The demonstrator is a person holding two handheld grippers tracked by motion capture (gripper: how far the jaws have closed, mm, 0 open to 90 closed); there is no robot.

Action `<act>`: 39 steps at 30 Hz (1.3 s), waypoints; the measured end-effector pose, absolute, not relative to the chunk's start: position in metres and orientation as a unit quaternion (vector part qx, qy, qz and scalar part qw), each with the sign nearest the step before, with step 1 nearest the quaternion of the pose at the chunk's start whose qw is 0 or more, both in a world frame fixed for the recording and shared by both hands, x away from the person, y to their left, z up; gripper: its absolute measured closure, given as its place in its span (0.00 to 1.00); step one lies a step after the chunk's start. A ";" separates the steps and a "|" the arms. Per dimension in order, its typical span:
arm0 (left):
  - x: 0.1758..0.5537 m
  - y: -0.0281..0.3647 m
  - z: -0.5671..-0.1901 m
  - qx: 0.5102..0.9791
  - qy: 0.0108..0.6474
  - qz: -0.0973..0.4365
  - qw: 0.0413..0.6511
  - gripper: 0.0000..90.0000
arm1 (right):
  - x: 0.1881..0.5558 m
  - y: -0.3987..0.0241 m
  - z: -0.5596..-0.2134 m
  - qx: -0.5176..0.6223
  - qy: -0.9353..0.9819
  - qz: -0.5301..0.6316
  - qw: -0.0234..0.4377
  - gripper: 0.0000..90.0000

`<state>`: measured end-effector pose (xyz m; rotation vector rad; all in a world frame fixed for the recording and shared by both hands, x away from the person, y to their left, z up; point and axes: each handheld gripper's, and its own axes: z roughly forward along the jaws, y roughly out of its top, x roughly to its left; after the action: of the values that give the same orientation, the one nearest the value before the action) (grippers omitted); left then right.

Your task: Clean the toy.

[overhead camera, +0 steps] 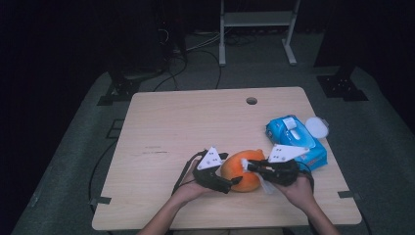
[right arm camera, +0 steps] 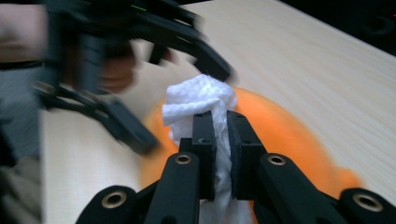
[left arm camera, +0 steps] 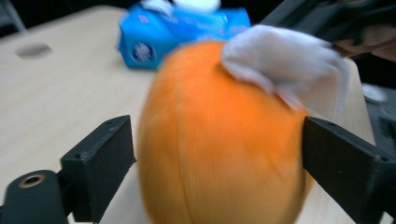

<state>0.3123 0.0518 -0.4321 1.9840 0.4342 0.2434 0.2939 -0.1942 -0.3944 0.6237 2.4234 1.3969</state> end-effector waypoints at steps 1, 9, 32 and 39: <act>0.310 0.051 -0.435 0.832 0.173 0.105 0.516 0.17 | 0.291 -0.187 -0.395 0.203 0.842 0.480 0.135 0.91; 0.297 0.049 -0.431 0.841 0.118 0.161 0.503 0.34 | 0.294 -0.194 -0.387 0.210 0.840 0.466 0.179 0.91; 0.303 0.051 -0.427 0.833 0.143 0.155 0.511 0.25 | 0.297 -0.192 -0.389 0.213 0.842 0.470 0.160 0.91; 0.293 0.044 -0.429 0.850 0.089 0.181 0.488 0.35 | 0.284 -0.165 -0.390 0.172 0.853 0.471 0.144 0.91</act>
<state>0.2926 0.0437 -0.4289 2.0657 0.2172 0.4392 0.2845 -0.1650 -0.3898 0.4962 2.4598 1.3563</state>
